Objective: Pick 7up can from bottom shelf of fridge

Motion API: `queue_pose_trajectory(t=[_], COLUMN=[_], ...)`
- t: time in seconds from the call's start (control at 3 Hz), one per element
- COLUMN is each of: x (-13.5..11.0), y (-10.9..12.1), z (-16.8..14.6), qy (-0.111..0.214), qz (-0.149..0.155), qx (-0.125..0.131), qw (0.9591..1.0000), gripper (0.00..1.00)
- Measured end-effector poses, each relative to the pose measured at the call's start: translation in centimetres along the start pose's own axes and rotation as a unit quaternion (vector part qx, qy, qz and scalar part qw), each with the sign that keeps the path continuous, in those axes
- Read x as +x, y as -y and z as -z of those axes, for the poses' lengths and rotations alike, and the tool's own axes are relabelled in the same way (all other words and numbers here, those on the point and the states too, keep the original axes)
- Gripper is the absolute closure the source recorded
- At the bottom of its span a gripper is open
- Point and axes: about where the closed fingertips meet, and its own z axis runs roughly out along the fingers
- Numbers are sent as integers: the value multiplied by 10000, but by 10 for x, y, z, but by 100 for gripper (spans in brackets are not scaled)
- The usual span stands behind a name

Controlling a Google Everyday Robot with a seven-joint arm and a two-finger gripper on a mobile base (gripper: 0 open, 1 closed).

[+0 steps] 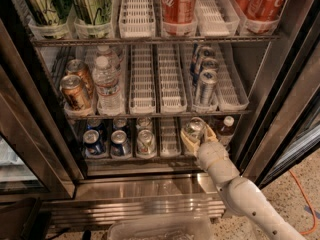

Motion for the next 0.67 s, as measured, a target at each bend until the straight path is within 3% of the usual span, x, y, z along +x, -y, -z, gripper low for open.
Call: queue_pose_trajectory(t=[0.33,0.67], x=[0,4], y=[0,-9], z=[0,16], qy=[-1,-273], qz=[0,-25], qx=[-1,-212], qw=[10000,9994], gripper=[100,100])
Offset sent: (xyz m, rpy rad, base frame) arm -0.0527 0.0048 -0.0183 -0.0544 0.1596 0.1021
